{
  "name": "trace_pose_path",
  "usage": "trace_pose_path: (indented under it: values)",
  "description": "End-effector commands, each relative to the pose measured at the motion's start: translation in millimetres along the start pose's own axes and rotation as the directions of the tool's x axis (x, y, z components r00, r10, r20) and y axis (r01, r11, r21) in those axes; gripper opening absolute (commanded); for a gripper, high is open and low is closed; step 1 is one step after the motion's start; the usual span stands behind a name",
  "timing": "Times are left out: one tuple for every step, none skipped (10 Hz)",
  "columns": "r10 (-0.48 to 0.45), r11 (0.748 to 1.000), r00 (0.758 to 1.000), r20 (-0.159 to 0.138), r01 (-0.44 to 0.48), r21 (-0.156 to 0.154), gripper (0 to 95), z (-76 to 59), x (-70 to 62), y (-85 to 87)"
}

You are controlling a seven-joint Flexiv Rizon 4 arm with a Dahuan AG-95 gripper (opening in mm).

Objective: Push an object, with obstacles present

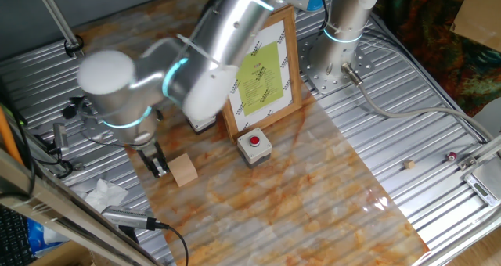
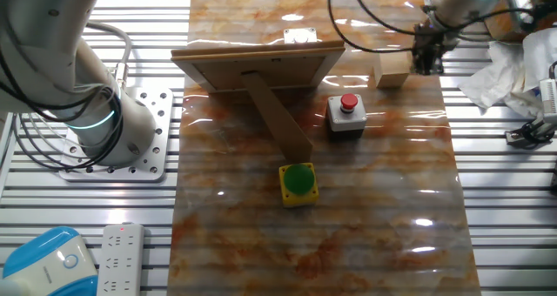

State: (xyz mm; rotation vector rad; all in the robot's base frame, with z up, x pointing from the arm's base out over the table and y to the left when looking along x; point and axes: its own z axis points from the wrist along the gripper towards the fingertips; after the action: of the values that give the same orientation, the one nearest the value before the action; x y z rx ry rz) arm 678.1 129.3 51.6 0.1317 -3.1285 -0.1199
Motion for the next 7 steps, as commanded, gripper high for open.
trace_pose_path:
  values:
    - [-0.023, 1.000, 1.000, -0.019, 0.023, 0.005, 0.0, -6.6, -8.1, -16.7]
    - [-0.038, 0.999, 0.999, -0.032, 0.038, 0.014, 0.0, -8.2, -9.4, -27.1]
    - [-0.047, 0.999, 0.998, -0.044, 0.048, 0.022, 0.0, -9.5, -9.4, -34.2]
    - [-0.048, 0.998, 0.997, -0.052, 0.050, 0.028, 0.0, -10.4, -8.5, -38.8]
    - [-0.047, 0.998, 0.997, -0.056, 0.049, 0.027, 0.0, -9.9, -7.1, -40.5]
    - [-0.047, 0.998, 0.997, -0.062, 0.049, 0.039, 0.0, -5.1, 1.9, -45.0]
    - [-0.038, 0.999, 0.997, -0.062, 0.040, 0.025, 0.0, -2.7, 6.6, -46.7]
